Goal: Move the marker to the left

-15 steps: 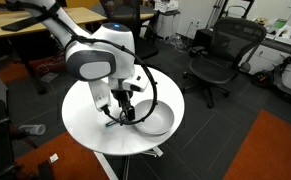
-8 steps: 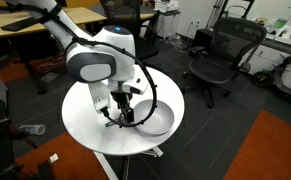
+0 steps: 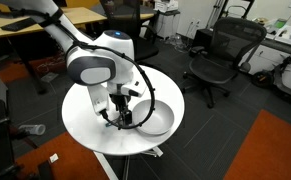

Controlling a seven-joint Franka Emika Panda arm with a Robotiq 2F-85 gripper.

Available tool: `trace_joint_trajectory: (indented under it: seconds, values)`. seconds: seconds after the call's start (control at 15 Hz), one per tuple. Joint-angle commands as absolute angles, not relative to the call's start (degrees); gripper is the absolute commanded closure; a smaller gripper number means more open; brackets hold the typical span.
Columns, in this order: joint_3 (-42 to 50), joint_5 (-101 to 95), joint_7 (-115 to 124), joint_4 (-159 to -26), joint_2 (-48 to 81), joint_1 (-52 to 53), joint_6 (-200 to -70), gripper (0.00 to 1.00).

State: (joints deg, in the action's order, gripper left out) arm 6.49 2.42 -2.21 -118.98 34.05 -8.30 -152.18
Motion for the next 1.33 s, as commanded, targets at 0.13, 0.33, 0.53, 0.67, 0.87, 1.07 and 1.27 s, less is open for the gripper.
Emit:
trace_joint_trajectory:
  seconds: [0.13,0.33,0.53,0.67,0.87,1.07,1.27]
  values:
    - [6.1,1.5,-2.8,-118.2,35.1,-8.6,-150.8,0.34]
    - [6.1,1.5,-2.8,-118.2,35.4,-8.6,-150.8,0.58]
    - [5.9,1.5,-2.8,-117.9,35.1,-8.6,-150.9,0.79]
    - [5.9,1.5,-2.7,-117.8,35.1,-8.5,-150.9,0.94]
    - [5.9,1.4,-2.4,-118.8,33.8,-8.1,-151.4,0.95]
    - [6.1,0.9,-1.8,-120.5,31.3,-6.9,-152.3,0.95]
    - [6.6,-0.2,-0.3,-120.8,29.2,-4.8,-152.0,0.95]
